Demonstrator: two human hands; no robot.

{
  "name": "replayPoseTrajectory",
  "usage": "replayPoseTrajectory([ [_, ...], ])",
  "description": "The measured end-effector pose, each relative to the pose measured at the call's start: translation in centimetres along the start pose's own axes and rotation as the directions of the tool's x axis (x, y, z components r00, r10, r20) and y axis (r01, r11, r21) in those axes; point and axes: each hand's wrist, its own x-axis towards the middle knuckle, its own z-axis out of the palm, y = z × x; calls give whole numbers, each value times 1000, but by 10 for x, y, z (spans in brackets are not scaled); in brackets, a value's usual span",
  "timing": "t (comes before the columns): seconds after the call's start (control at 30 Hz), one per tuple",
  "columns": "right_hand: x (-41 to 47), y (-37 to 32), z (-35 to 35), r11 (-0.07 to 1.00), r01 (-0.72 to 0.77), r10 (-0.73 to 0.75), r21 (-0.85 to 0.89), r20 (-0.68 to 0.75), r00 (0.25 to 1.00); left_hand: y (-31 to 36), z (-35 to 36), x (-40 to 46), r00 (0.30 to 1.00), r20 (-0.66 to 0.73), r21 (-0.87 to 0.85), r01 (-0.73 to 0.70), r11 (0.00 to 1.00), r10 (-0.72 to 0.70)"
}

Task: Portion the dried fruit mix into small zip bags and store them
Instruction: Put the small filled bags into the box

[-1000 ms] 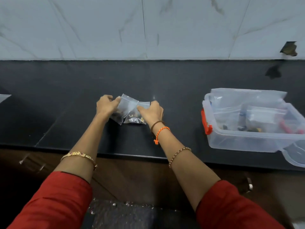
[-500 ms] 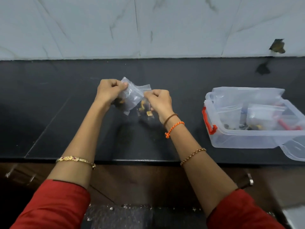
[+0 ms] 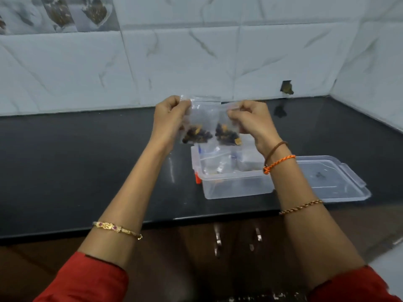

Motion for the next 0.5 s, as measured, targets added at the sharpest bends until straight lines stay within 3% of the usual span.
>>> replayPoseTrajectory([
  [0.17,-10,24,-58,994,-88,97,-67,144,985,-14,32,-26,983,178,162,9,987,-39],
  [0.33,-5,40,-71,983,-117,147,-140,228,962,-24,43,-38,977,174,308,62,949,-121],
  [0.4,-2,47,-71,963,-95,157,-253,240,958,-28,46,-41,976,175,458,36,888,-130],
  [0.5,-1,54,-68,866,66,76,-496,260,963,-28,49,-44,981,161,665,-30,746,-105],
])
